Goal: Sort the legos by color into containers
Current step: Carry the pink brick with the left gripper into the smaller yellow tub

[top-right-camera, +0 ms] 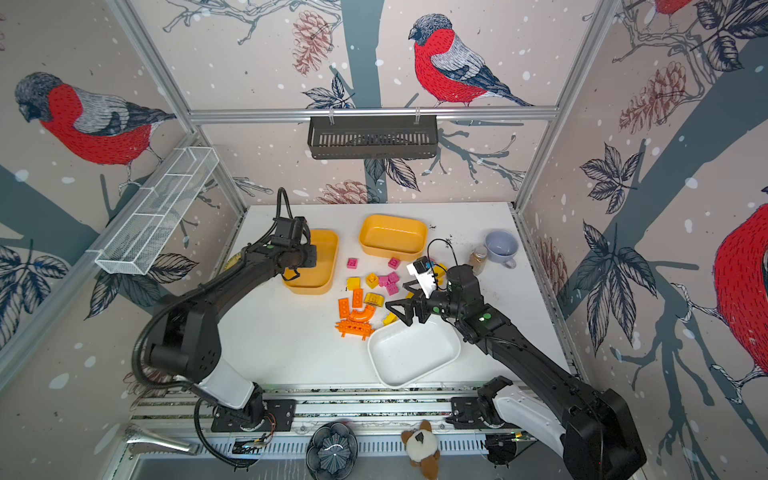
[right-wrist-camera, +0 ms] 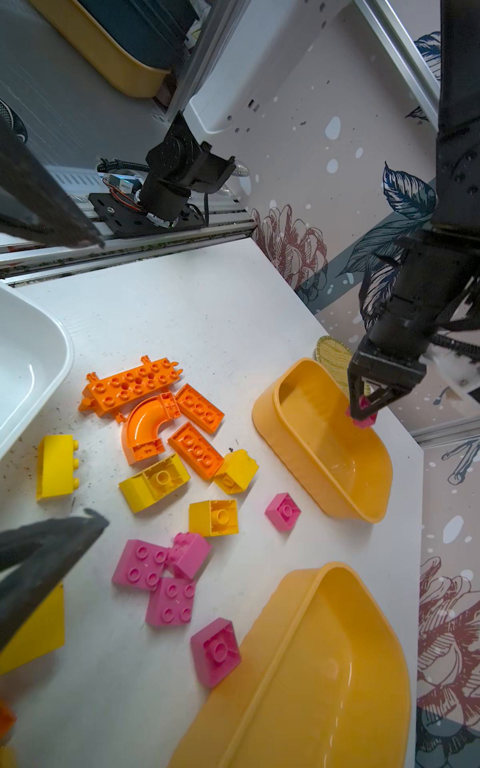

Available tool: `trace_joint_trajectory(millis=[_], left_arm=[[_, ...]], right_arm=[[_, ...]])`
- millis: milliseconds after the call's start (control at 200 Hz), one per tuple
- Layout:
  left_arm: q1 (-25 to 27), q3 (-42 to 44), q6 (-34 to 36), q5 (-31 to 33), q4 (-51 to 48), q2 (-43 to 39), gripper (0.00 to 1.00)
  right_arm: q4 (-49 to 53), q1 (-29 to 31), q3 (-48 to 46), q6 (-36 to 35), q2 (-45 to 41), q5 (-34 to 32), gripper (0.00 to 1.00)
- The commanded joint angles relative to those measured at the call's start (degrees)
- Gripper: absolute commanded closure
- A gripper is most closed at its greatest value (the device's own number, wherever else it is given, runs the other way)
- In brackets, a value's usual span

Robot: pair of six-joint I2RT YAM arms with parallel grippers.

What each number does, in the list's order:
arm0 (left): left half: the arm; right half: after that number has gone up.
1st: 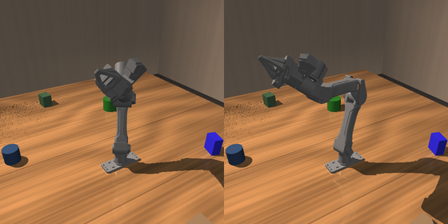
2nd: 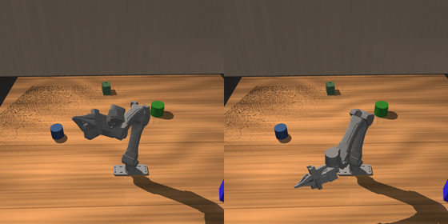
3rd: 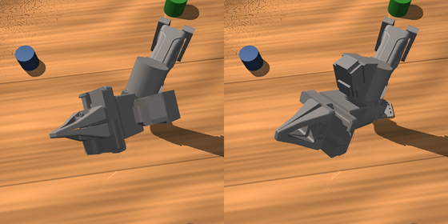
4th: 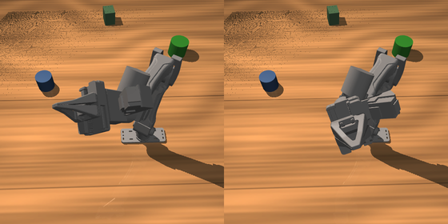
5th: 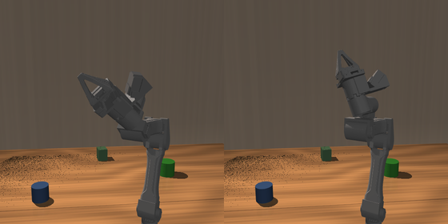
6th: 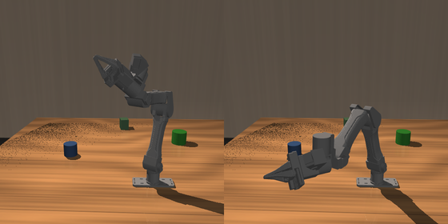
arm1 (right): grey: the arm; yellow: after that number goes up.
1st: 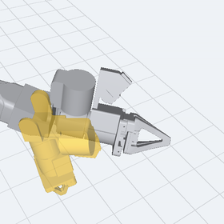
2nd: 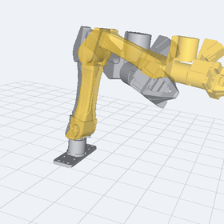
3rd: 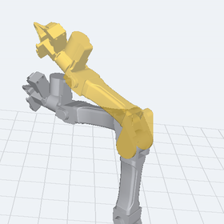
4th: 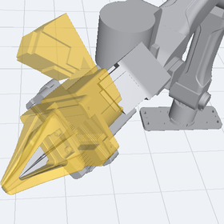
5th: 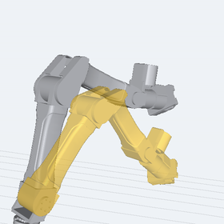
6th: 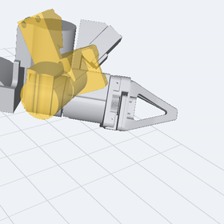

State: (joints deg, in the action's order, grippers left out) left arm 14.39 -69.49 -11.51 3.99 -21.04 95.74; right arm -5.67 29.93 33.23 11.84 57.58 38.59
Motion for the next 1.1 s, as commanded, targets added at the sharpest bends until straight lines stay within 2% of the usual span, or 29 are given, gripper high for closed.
trace_joint_trajectory(millis=[0,115,225,335,420,485,675,816,941,1096], left_arm=[[-1.19,-5.87,1.25,3.37,0.45,6.86,0.71],[-1.3,-10.82,1.09,3.36,1.09,14.03,0.69],[-1.36,-14.13,1.07,6.87,0.82,18.62,0.65],[-1.31,-16.89,1.37,7.45,-0.81,21.34,0.5],[-1.08,-17.67,1.02,8.2,-2.31,20.98,0.33],[-1.03,-17.29,0.18,7.51,-3.39,19.51,0.28],[1.32,-15.56,-3.52,-0.15,-8.62,11.82,0.25],[6.17,-13.16,-6.84,-2.93,-8.75,7.02,0.25],[10.65,-13.57,-9.25,-4.6,-8.58,6.92,0.26],[13.63,-14.86,-10.25,-2.35,-7.68,10.74,0.27]], right_arm=[[-3.13,1.04,1.08,-0.29,1.37,0.28,0.0],[-2.43,1.71,1.72,-1.08,2.65,-0.39,0.01],[-1.01,2.11,1.94,-1.97,2.78,-1.29,0.01],[1.28,2.06,1.97,-3.5,2.27,-2.01,0.01],[2.99,1.97,1.92,-4.67,1.64,-3.23,0.01],[3.36,1.72,1.61,-4.75,0.97,-4.08,0.01],[3.47,0.01,0.71,-4.63,-0.46,-4.75,0.01],[2.99,-2.07,0.51,-4.37,-0.22,-4.19,0.01],[2.9,-3.86,0.91,-4.69,0.36,-2.75,0.01],[3.82,-5.77,1.72,-5.86,1.14,-2.6,0.01]])
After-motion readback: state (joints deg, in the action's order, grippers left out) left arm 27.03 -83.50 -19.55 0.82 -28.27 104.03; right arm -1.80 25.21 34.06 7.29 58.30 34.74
